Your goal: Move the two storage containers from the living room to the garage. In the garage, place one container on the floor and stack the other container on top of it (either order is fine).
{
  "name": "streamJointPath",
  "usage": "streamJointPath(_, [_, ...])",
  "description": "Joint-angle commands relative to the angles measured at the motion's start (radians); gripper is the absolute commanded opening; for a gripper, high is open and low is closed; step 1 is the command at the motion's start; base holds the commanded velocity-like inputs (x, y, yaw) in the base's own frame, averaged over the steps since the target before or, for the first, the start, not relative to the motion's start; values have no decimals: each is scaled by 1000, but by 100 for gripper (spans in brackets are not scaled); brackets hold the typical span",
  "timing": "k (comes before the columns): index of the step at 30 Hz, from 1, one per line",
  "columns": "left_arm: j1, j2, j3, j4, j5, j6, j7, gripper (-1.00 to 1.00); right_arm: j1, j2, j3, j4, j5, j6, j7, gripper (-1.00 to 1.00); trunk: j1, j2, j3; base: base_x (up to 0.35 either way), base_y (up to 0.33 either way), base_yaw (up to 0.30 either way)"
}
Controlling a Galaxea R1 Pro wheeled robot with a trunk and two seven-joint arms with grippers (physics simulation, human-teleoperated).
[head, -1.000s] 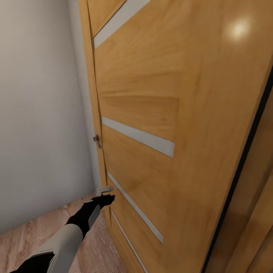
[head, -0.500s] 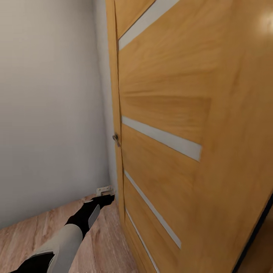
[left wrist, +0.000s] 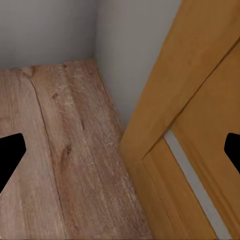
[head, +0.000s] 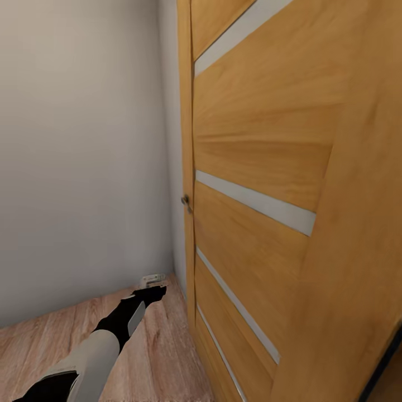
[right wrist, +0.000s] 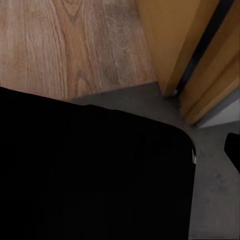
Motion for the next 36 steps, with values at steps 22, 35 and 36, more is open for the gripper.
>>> streamJointPath(22, [72,18,3,475,0,-350,5,100,-2,-3,-6,0,11,-3,-4,100,0,-1,-1,-90,0,59])
streamJointPath(35, [435,32,3,478,-3,-689,8,100,-4,-5,-4,-2,11,-3,-5,100,0,-1,-1,0,0,247])
streamJointPath(36, [442,33,3,478,-3,-694,7,100,-4,-5,-4,-2,11,-3,-5,100,0,-1,-1,0,0,255])
